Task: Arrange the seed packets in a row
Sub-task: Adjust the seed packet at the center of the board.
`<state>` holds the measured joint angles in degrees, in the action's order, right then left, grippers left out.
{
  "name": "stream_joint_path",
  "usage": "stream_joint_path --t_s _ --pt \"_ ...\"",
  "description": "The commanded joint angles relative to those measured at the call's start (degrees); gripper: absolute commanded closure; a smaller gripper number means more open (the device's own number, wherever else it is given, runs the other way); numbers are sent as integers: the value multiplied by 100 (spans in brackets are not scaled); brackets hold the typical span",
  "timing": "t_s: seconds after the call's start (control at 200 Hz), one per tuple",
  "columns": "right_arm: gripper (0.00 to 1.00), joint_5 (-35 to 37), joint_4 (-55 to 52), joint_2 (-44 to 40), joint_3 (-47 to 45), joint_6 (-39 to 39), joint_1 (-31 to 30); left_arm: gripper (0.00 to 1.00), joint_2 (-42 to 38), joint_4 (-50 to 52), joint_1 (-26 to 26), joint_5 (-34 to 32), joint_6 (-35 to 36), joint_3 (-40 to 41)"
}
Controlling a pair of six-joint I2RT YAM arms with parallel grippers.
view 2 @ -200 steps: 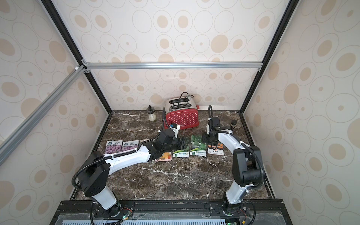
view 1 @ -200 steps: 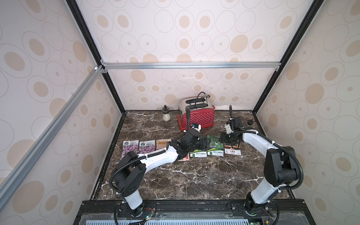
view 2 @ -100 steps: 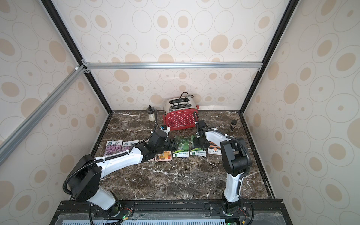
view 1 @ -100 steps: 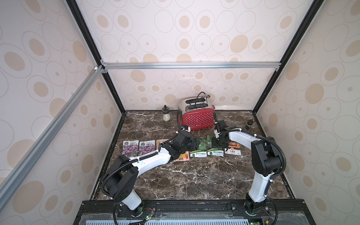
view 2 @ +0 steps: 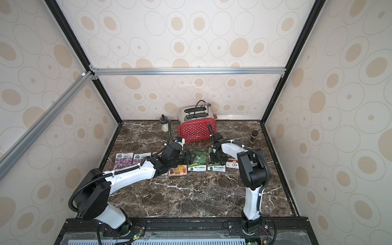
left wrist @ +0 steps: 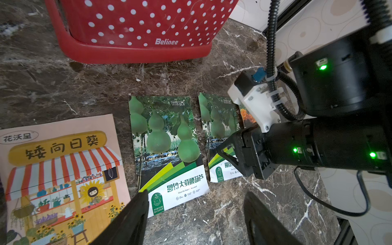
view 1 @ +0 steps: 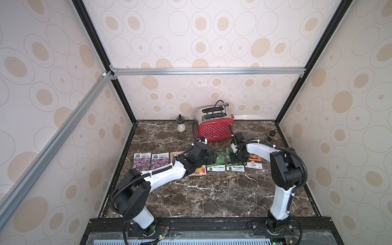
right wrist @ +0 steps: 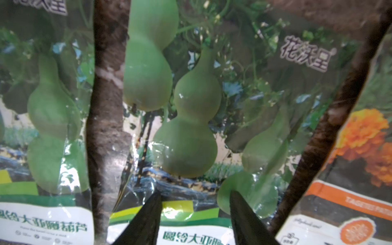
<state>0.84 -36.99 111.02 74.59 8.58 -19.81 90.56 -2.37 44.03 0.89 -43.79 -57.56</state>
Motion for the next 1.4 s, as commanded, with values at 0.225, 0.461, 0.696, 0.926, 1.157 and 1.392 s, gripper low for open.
stream_joint_path --t_s 0.225,0.461,0.696,0.926,1.157,1.392 --pt "45 21 -417 409 252 -615 -151 28 28 -97 -37 -89 75 -9" --pt "45 88 -530 528 381 -920 -155 28 110 -141 -50 -51 90 -36" --pt "45 212 -592 685 538 -1145 -154 28 213 -185 -59 -9 89 -71" --pt "43 238 -537 692 660 -1182 -154 28 314 -211 -70 43 86 -158" --pt "41 488 -291 270 471 -1175 -154 28 307 -169 -70 87 133 -273" --pt "40 409 377 -664 9 -1067 -117 28 242 -150 -66 87 186 -334"
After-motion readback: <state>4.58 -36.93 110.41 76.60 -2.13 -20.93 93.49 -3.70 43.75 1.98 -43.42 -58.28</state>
